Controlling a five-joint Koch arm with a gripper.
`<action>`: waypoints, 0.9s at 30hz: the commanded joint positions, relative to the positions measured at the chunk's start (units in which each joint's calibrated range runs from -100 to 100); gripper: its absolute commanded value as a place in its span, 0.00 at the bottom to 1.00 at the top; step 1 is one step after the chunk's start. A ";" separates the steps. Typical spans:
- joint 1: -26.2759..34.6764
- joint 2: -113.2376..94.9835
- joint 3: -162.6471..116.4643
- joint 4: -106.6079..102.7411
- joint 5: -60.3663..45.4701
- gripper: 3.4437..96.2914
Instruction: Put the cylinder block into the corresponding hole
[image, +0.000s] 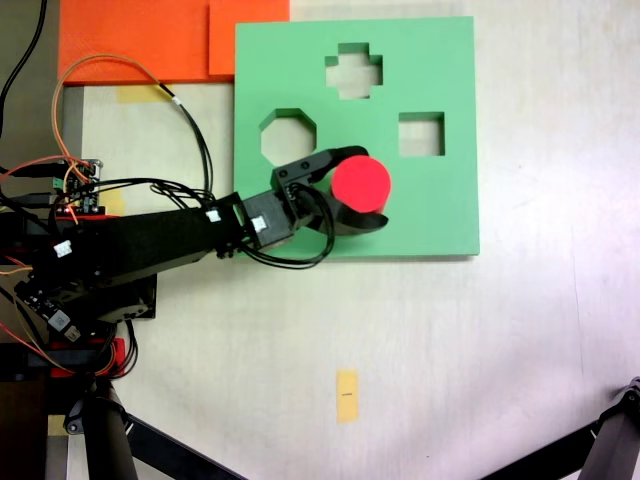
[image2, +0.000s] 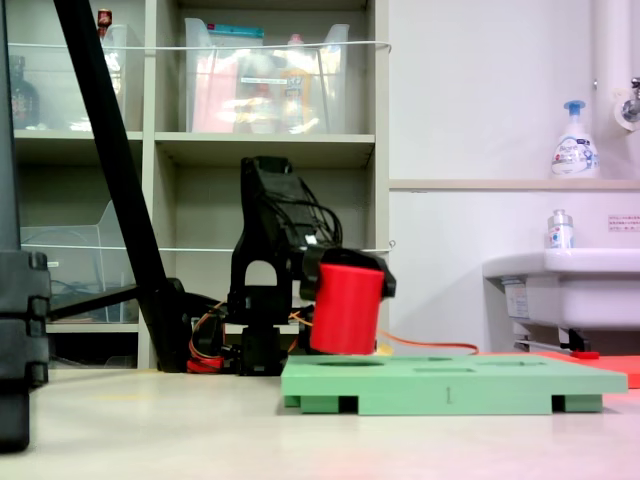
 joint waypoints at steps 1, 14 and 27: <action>0.73 2.55 5.19 3.81 -0.63 0.39; 1.22 11.63 5.49 4.67 -0.63 0.40; 1.61 11.77 1.30 -0.62 -0.54 0.69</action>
